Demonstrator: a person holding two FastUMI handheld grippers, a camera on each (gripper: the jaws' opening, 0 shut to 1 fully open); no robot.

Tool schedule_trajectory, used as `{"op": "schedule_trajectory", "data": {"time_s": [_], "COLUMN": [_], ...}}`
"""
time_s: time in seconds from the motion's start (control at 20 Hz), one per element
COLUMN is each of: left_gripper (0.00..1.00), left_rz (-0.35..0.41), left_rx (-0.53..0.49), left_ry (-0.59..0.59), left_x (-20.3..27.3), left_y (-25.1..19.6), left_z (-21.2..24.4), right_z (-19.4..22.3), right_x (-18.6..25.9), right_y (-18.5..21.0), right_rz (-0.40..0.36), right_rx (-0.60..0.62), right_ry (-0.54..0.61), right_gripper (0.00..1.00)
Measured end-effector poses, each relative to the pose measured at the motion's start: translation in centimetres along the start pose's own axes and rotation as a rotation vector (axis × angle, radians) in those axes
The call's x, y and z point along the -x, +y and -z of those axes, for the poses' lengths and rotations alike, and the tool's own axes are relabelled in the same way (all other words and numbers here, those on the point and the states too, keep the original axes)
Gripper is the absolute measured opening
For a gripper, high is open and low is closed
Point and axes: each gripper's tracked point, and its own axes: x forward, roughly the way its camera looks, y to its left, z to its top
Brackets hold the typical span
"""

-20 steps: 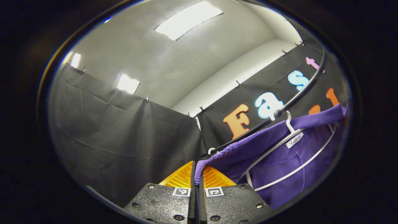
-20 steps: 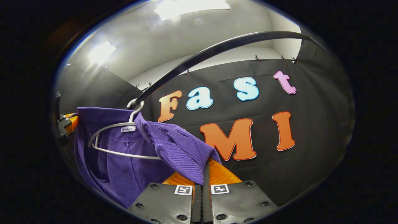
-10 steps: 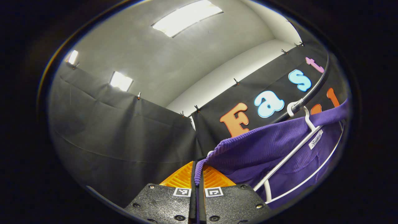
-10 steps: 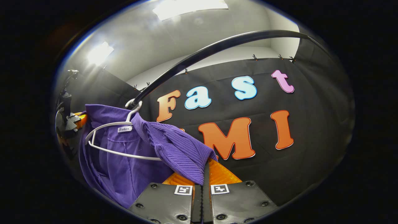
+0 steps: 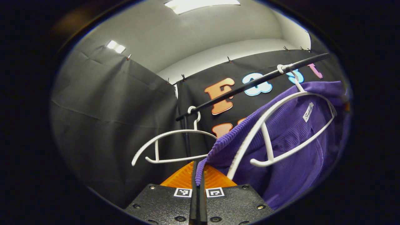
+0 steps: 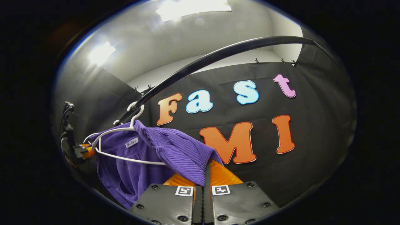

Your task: Grasp the clothes on the hanger with both hands and then place them into the laundry hamper below.

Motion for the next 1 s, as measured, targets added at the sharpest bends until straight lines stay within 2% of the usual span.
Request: {"op": "schedule_trajectory", "data": {"time_s": [0.05,0.15,0.3,0.6,0.65,0.8,0.9,1.0], "left_gripper": [0.03,0.05,0.03,0.03,0.00,0.03,0.03,0.03], "left_rz": [-0.016,-0.026,-0.024,-0.045,-0.041,-0.012,0.022,0.064], "left_rx": [0.004,0.021,0.072,0.059,0.053,0.034,0.044,0.053], "left_ry": [0.025,-0.005,-0.006,-0.028,-0.030,-0.016,0.014,0.050], "left_x": [0.3,0.3,0.5,1.0,1.1,1.5,2.3,3.2], "left_y": [-0.1,-0.7,-1.3,-0.9,-1.1,-2.2,-3.7,-5.6], "left_z": [0.8,1.0,1.2,0.8,0.8,1.3,2.3,3.7], "right_z": [-0.4,-1.5,-2.9,-4.1,-4.4,-4.8,-3.5,-0.8], "right_x": [-0.3,-0.9,-1.3,-2.2,-2.4,-3.7,-5.0,-6.6], "right_y": [-0.2,-1.1,-1.7,-2.5,-2.9,-4.3,-5.4,-7.3], "right_rz": [0.005,0.029,0.040,0.054,0.064,0.100,0.134,0.183], "right_rx": [0.009,0.013,0.020,0.058,0.062,0.085,0.091,0.086], "right_ry": [-0.024,-0.061,-0.100,-0.152,-0.165,-0.192,-0.169,-0.096], "right_gripper": [0.08,0.08,0.08,0.08,0.08,0.08,0.08,0.08]}}
